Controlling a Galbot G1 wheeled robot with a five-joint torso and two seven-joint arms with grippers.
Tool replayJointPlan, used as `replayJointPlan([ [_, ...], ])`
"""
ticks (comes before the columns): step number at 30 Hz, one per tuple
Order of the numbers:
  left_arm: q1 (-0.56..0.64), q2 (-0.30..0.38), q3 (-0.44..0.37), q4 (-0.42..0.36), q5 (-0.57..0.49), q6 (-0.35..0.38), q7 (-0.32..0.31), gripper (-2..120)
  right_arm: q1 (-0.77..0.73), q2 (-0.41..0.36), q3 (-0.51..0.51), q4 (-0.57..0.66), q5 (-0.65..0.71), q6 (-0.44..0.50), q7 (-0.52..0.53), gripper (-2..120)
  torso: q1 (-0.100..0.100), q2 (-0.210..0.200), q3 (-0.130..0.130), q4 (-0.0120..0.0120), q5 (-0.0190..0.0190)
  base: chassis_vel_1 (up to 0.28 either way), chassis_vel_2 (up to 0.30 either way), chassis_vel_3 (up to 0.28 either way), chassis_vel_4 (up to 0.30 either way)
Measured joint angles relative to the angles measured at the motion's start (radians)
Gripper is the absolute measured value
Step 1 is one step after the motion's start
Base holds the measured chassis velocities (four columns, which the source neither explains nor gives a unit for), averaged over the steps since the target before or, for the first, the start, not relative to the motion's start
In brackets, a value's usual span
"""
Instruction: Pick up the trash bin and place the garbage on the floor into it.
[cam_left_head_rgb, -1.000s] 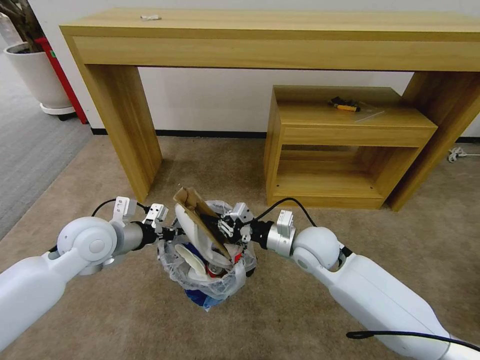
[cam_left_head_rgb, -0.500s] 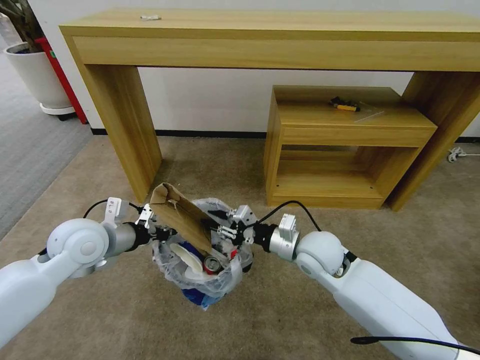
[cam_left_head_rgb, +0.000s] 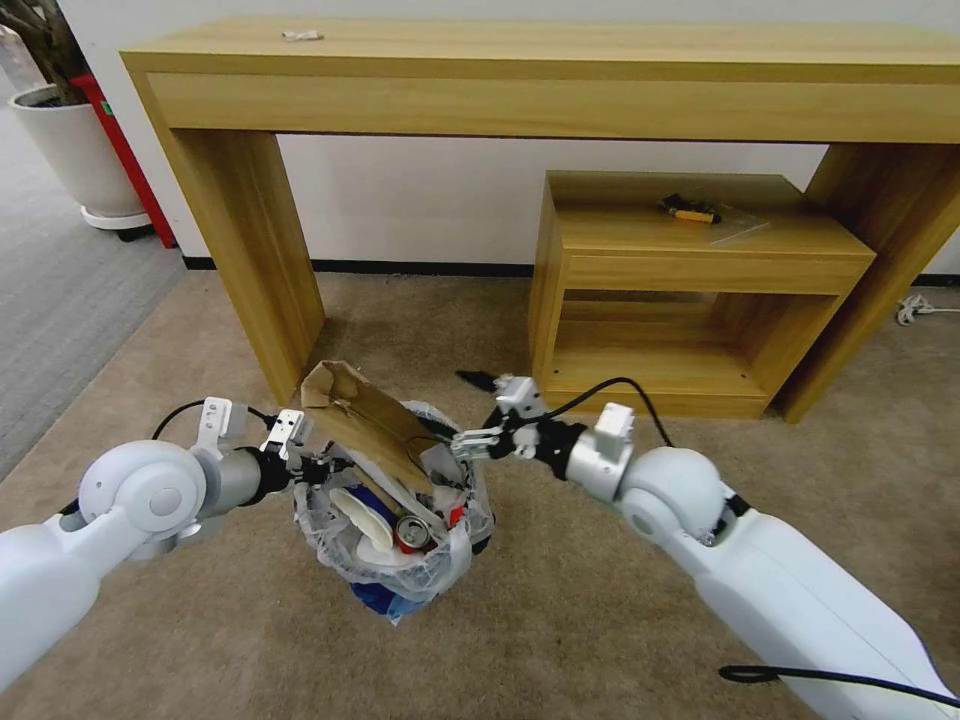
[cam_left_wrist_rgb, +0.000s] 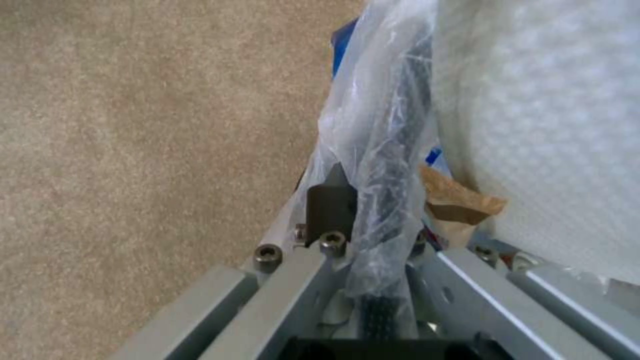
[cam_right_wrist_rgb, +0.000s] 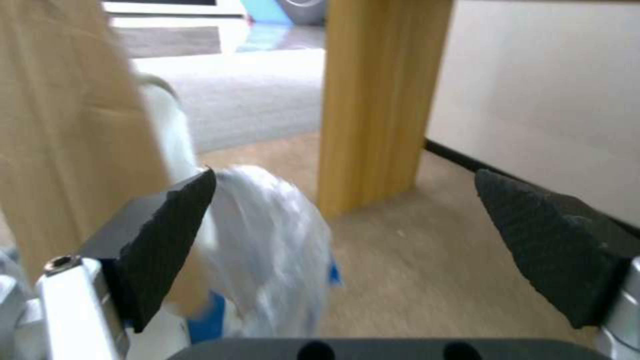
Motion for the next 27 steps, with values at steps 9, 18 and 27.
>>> replayJointPlan([
  [9,0.025,-0.018,-0.034,-0.002,0.008,0.000,0.000,0,-0.137,-0.020,0.138,-0.011,-0.002,0.030,0.055,100,0.000,0.000,0.000,0.0004,0.0000,0.000,0.000,0.000,0.000],
  [18,0.069,-0.024,-0.092,-0.020,0.024,0.000,0.000,0,-0.342,0.090,0.401,-0.047,-0.093,0.019,0.099,100,0.000,0.000,0.000,0.0000,-0.0001,0.000,0.000,0.000,0.000],
  [27,0.078,-0.036,-0.107,-0.038,0.035,0.000,-0.004,0,-0.403,0.160,0.483,-0.043,-0.119,0.016,0.084,100,0.000,0.000,0.000,0.0003,-0.0002,0.000,0.000,0.000,0.000],
])
